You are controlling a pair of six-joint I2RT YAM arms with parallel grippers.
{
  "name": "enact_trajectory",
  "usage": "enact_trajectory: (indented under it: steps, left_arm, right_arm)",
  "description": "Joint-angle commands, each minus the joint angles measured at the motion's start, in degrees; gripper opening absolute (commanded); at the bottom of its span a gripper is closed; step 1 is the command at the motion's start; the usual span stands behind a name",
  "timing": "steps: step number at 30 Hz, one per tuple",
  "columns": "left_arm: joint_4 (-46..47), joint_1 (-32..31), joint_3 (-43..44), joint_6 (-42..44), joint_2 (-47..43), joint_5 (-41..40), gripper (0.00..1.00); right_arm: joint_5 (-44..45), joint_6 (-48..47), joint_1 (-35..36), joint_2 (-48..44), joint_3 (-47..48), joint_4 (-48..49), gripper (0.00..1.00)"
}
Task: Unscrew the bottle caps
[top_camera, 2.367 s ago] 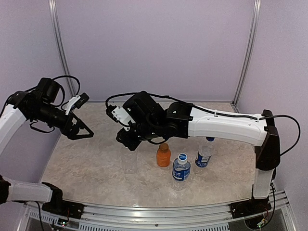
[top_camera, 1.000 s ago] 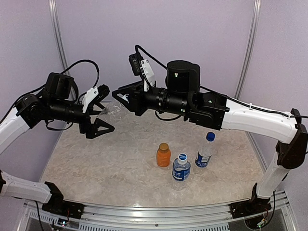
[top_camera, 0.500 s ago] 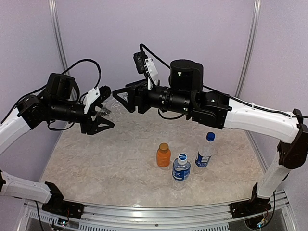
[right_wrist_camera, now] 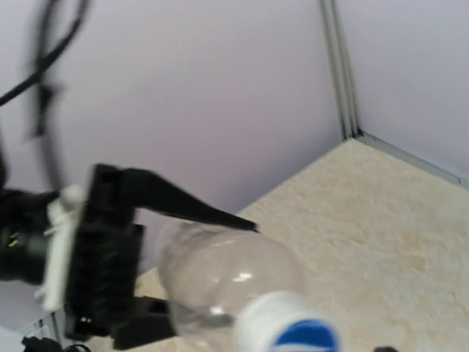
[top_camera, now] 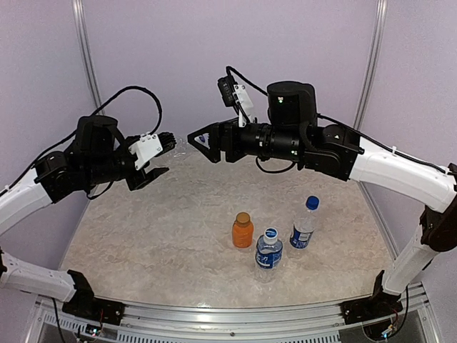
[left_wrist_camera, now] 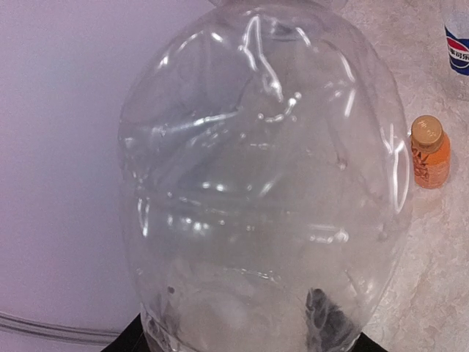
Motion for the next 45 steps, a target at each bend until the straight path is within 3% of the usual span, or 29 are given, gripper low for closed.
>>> enact_trajectory:
  steps: [1,6,12,16,23,30,33,38,42,45]
  left_arm:
    - [6.8,-1.4,-2.3,7.4,-1.5,-5.5,0.57]
    - [6.8,-2.1,-2.8,8.1,-2.0,-5.2,0.57]
    - [7.0,-2.5,-2.4,8.5,-1.9,-5.7,0.57]
    - [6.8,-2.6,-2.4,8.5,-1.9,-5.4,0.57]
    - [6.7,-3.0,-2.3,8.9,-2.2,-5.0,0.57]
    - [6.0,-4.0,-3.1,10.1,-2.6,-4.4,0.56]
    - [5.4,-4.7,-3.5,10.2,-3.1,-3.7,0.56]
    - [-6.7,-4.4,2.5,1.3,-3.1,3.7,0.56]
    - [-20.0,-4.0,7.5,-2.3,-3.2,19.1,0.54]
    - [-27.0,-4.3,9.2,-2.9,-3.7,26.2,0.52]
  right_arm:
    - [-3.7,2.1,-2.2,0.6,0.8,-2.6,0.73]
    - [-6.0,2.9,-3.3,0.7,-0.4,-0.4,0.54]
    - [-8.7,3.8,-4.0,1.6,-0.8,0.5,0.61]
    - [-9.8,4.2,-4.3,2.5,-0.5,0.9,0.57]
    - [-11.3,4.3,-4.8,3.5,-0.2,2.0,0.36]
    - [-12.8,3.6,-4.8,3.9,-0.5,2.7,0.22]
    - [-14.1,2.4,-4.8,4.1,-0.5,2.6,0.00]
    - [-18.6,-8.2,-3.3,4.2,-0.9,0.8,0.00]
    - [-14.1,-26.9,1.2,3.6,-1.4,-4.7,0.00]
    - [-9.4,-38.4,4.6,3.5,-1.8,-7.6,0.00]
